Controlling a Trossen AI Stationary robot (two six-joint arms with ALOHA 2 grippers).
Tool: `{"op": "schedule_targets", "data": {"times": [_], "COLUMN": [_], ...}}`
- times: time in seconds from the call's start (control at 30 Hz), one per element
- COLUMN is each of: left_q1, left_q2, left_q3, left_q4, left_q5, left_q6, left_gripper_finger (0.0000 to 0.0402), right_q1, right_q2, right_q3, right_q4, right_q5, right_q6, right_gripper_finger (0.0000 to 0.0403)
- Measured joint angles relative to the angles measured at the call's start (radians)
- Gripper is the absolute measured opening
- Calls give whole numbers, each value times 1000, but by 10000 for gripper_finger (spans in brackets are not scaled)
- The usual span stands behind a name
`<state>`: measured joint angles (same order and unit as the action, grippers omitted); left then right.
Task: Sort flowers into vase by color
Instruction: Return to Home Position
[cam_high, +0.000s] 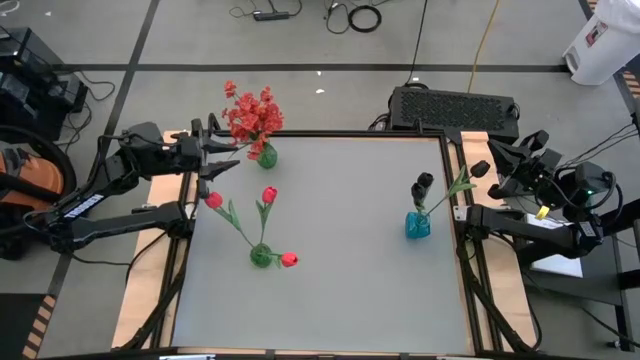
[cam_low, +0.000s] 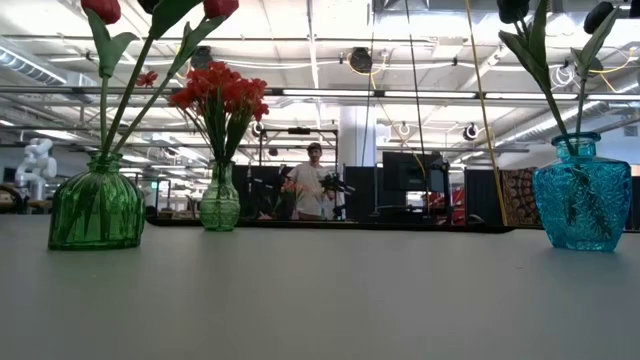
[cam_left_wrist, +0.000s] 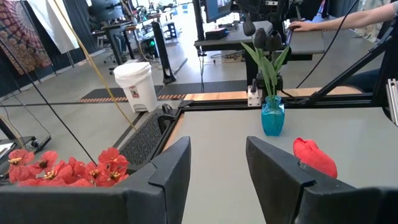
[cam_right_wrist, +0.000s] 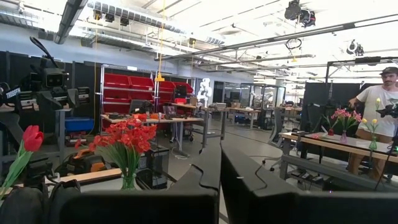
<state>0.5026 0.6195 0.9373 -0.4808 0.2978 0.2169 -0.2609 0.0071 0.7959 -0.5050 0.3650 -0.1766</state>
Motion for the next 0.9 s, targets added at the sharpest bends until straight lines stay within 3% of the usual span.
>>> {"op": "schedule_targets", "data": {"times": [0.9], "left_q1": [0], "left_q2": [0], "left_q3": [0], "left_q4": [0], "left_q5": [0], "left_q6": [0], "left_gripper_finger": [164], "right_q1": [0], "right_q2": [0], "right_q3": [0], "right_q4": [0], "right_q5": [0], "right_q6": [0], "right_gripper_finger": [0]}}
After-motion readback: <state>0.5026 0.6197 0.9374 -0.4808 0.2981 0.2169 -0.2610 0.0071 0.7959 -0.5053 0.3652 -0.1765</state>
